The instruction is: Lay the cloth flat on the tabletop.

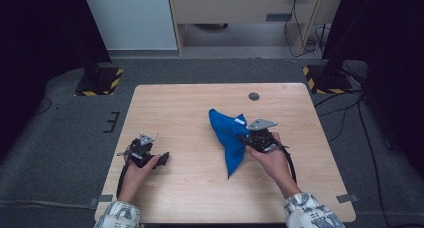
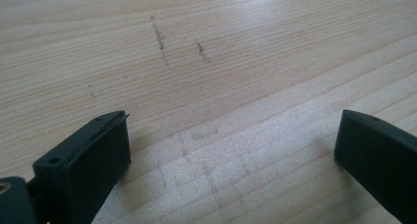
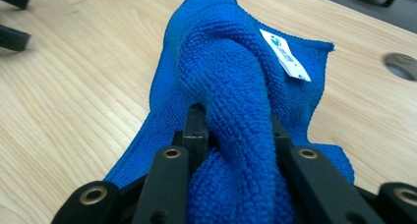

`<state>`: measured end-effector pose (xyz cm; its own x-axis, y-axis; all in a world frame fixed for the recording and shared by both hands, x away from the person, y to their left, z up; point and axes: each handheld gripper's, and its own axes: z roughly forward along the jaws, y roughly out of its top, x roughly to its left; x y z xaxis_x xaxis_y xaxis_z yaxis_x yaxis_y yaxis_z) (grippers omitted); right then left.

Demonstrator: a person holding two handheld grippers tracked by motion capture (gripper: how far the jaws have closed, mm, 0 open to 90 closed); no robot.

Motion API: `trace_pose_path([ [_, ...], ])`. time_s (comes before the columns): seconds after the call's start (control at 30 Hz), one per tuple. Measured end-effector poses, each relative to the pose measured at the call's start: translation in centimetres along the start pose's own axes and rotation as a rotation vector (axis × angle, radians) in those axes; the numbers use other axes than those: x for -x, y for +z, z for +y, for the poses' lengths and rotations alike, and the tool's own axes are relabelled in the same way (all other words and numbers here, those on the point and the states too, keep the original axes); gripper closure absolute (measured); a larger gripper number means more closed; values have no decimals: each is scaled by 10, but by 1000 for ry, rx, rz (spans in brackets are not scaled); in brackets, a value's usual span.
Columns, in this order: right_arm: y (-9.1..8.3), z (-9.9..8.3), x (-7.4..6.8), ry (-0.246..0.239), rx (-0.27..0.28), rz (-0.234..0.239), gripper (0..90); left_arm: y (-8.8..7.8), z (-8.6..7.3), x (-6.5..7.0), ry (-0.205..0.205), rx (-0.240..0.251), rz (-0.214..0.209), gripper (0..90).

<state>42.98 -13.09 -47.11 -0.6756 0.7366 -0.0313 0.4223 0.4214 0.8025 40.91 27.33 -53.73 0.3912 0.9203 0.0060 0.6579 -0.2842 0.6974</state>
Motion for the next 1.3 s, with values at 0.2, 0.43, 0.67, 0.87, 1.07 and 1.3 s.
trace_pose_path([
  [0.2, 15, 9, -18, -23, -14, 33, 715, 0, 0, 0, 0, 1, -1, 0],
  [0.43, 35, 8, -37, -46, -54, 64, 710, 1, 1, 1, 2, 0, -3, 0],
  [0.67, 50, 4, -52, -52, -86, 96, 704, 1, 1, 2, 5, 1, -3, 0],
  [0.87, 64, -8, -55, -48, -136, 97, 688, 2, 2, 3, 8, 0, -4, 0],
  [1.07, 67, -12, -53, -10, -135, 106, 571, 2, 2, 5, 11, 1, -9, 0],
  [1.3, 56, -7, -52, 5, -132, 83, 216, 2, 2, 5, 11, 1, -9, 0],
])
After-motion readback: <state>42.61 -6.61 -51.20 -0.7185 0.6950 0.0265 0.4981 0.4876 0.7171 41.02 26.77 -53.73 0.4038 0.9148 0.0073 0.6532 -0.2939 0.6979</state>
